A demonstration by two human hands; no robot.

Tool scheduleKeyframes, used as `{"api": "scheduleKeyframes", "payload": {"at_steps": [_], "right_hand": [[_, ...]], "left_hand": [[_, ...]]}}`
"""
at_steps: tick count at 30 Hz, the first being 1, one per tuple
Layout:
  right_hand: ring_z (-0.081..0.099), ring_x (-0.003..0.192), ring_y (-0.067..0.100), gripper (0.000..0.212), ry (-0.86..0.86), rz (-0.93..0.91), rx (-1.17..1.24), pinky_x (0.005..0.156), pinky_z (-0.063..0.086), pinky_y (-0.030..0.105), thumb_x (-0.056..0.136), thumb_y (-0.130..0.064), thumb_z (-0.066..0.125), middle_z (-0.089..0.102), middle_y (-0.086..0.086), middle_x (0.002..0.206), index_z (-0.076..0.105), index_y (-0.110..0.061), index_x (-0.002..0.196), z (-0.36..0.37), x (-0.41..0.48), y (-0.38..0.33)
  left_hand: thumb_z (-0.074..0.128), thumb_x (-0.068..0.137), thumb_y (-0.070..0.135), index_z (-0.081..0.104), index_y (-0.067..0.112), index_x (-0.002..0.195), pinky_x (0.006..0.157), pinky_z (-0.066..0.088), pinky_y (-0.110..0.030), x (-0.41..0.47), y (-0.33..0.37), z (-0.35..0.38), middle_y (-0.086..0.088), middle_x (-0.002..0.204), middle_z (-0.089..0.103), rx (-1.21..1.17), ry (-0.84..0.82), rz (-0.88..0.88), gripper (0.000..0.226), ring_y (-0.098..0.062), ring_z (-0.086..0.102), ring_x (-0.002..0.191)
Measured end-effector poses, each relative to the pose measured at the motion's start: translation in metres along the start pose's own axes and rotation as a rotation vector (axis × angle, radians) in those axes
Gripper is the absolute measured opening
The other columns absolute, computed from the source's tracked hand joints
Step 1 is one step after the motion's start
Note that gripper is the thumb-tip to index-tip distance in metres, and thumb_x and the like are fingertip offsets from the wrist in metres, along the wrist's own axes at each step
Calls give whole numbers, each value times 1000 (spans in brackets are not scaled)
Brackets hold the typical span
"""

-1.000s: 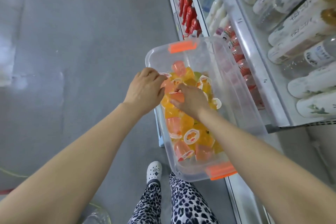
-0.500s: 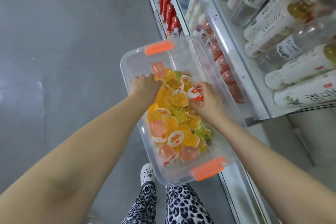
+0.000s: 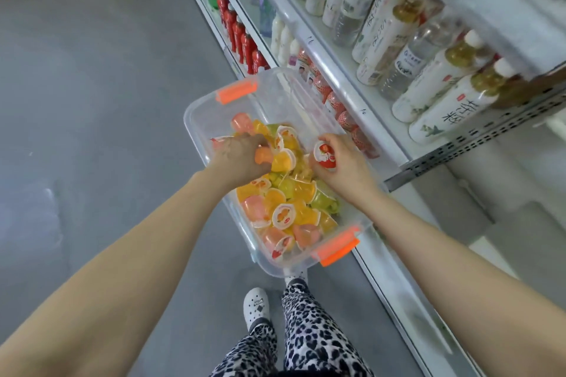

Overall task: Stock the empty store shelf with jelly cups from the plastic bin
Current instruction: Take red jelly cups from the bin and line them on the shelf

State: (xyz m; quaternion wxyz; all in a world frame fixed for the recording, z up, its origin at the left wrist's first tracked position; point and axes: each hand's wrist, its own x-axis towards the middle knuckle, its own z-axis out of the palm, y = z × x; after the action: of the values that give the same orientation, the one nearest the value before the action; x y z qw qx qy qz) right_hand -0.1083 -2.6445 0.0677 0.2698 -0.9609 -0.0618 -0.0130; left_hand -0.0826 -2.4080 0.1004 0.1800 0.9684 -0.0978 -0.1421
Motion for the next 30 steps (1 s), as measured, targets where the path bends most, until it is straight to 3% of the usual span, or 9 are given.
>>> {"api": "scheduleKeyframes", "payload": {"at_steps": [4, 6, 9, 12, 15, 19, 24, 27, 30], "right_hand": [[53, 109, 17, 51, 84, 28, -4, 84, 37, 25, 84, -46, 64, 54, 0, 122, 50, -25, 128, -33, -25, -8], [53, 109, 18, 53, 112, 46, 8, 86, 39, 27, 82, -37, 68, 52, 1, 122, 49, -23, 129, -53, -42, -12], [53, 105, 19, 52, 180, 84, 34, 82, 38, 27, 76, -27, 71, 53, 1, 116, 48, -21, 123, -84, -71, -16], [54, 97, 18, 43, 281, 140, 24, 76, 40, 29, 76, -28, 71, 54, -1, 108, 48, -24, 113, -116, -104, -18], [52, 94, 15, 39, 369, 186, -10, 75, 41, 31, 78, -32, 72, 54, -3, 105, 50, -24, 110, -150, -139, -17], [53, 95, 15, 37, 442, 259, -93, 74, 36, 27, 82, -35, 71, 56, -4, 107, 52, -24, 111, -199, -188, -6], [52, 91, 11, 31, 622, 291, -174, 75, 37, 25, 82, -41, 70, 58, -10, 102, 55, -26, 105, -257, -240, 10], [52, 91, 7, 33, 686, 348, -230, 78, 37, 23, 82, -46, 68, 57, -14, 102, 55, -29, 106, -288, -263, 24], [53, 89, 6, 31, 747, 407, -220, 79, 39, 24, 80, -48, 69, 60, -13, 101, 54, -33, 101, -319, -283, 46]], "left_hand": [[69, 79, 39, 52, 23, 127, 74, 38, -30, -18, 19, -6, -7, 114, 57, -68, 29, 100, 53, -29, 58, 101], [76, 72, 41, 47, 21, 120, 72, 47, -36, -26, 35, -12, -3, 107, 58, -128, 46, 125, 59, -25, 59, 91], [76, 69, 38, 48, 20, 102, 68, 45, -36, -35, 63, -19, 0, 98, 55, -141, 126, 250, 47, -23, 56, 85], [68, 75, 33, 55, 21, 105, 69, 40, -31, -41, 97, -24, -1, 101, 52, -164, 149, 381, 34, -22, 56, 88], [69, 76, 35, 55, 22, 112, 76, 44, -32, -48, 139, -30, -1, 103, 53, -158, 133, 522, 41, -22, 56, 93], [68, 75, 43, 47, 24, 106, 66, 37, -29, -62, 202, -38, 4, 95, 58, -191, 141, 643, 42, -19, 54, 82], [66, 80, 45, 54, 28, 120, 77, 35, -26, -73, 276, -39, 3, 109, 53, -143, 123, 877, 45, -14, 51, 97], [69, 78, 46, 49, 33, 134, 85, 34, -24, -78, 317, -39, 7, 114, 45, -156, 92, 943, 60, -13, 48, 106], [70, 76, 48, 44, 28, 137, 93, 44, -32, -82, 360, -39, 4, 127, 52, -137, 103, 980, 70, -16, 51, 116]]}}
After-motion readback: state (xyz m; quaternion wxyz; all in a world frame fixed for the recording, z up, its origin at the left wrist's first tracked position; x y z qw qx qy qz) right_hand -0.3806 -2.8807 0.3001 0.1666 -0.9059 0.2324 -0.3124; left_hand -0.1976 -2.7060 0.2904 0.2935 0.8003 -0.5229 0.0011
